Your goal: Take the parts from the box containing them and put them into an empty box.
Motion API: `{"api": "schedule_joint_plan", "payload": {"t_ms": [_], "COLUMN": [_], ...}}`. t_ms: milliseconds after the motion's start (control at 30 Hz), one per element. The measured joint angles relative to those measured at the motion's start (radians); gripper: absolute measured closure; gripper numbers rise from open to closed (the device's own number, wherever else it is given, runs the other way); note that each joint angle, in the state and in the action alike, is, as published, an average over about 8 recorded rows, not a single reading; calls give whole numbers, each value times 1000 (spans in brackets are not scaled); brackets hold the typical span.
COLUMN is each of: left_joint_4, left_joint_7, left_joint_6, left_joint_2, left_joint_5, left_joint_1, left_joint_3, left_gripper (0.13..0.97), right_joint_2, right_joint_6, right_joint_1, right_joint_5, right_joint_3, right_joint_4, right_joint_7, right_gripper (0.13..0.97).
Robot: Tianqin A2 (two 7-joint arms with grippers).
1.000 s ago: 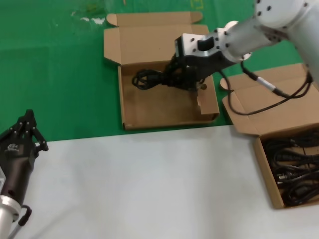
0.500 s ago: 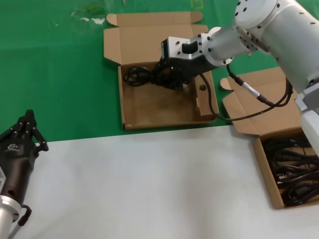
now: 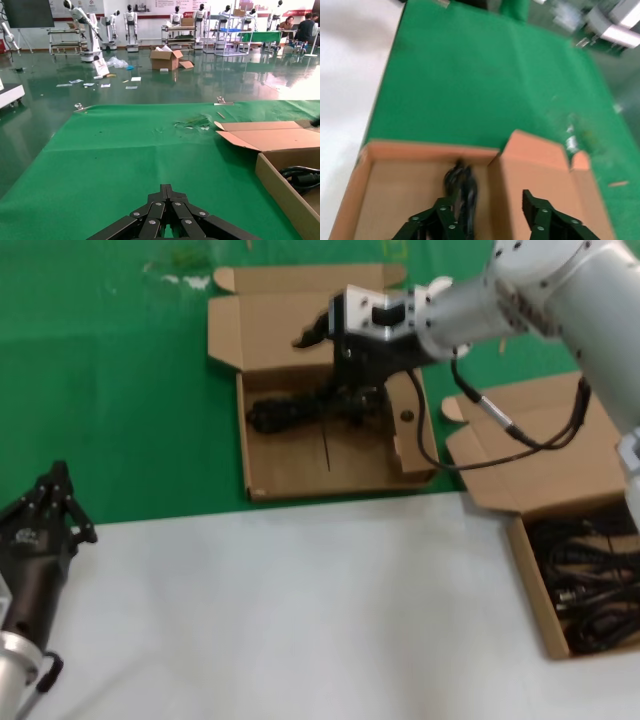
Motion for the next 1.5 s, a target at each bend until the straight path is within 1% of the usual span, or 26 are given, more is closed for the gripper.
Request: {"api": "schedule_joint_plan", "payload": {"t_ms": [33, 167, 300, 333, 400, 500, 600, 733, 833, 1000, 1133, 1300, 1400, 1433, 1500], "left_joint_4": [0, 0, 0, 0, 0, 0, 0, 0, 0, 0, 0, 0, 0, 0, 0], "left_joint_7": [0, 0, 0, 0, 0, 0, 0, 0, 0, 0, 0, 0, 0, 0, 0], "left_joint_6": [0, 0, 0, 0, 0, 0, 0, 0, 0, 0, 0, 0, 0, 0, 0], "left_joint_2": [0, 0, 0, 0, 0, 0, 0, 0, 0, 0, 0, 0, 0, 0, 0], "left_joint_5": [0, 0, 0, 0, 0, 0, 0, 0, 0, 0, 0, 0, 0, 0, 0], "left_joint_1": [0, 0, 0, 0, 0, 0, 0, 0, 0, 0, 0, 0, 0, 0, 0], "left_joint_3": [0, 0, 0, 0, 0, 0, 0, 0, 0, 0, 0, 0, 0, 0, 0], "left_gripper": [957, 957, 957, 957, 957, 957, 956, 953, 951, 912, 889, 809, 760, 760, 712], "right_joint_2": [10, 59, 116, 130, 150, 165, 167, 168, 170, 174, 177, 181, 183, 184, 186], "right_joint_6": [-7, -37, -59, -60, -58, -43, -19, 23, 60, 126, 179, 245, 284, 298, 324], "right_joint_1": [-9, -59, -139, -160, -199, -242, -272, -322, -368, -447, -511, -592, -639, -656, -688], "right_joint_5": [10, 81, 186, 211, 249, 279, 285, 294, 304, 321, 334, 351, 361, 365, 372], "right_joint_3": [8, 62, 145, 164, 196, 221, 229, 241, 253, 274, 291, 312, 325, 329, 337], "right_joint_4": [30, 166, 329, 369, 433, 492, 514, 549, 583, 642, 690, 750, 786, 798, 822], "right_joint_7": [10, 30, 31, 33, 38, 48, 56, 68, 81, 102, 119, 141, 154, 158, 167], "right_gripper": [715, 624, 533, 533, 484, 409, 335, 335, 286, 203, 178, 137, 135, 134, 132]}}
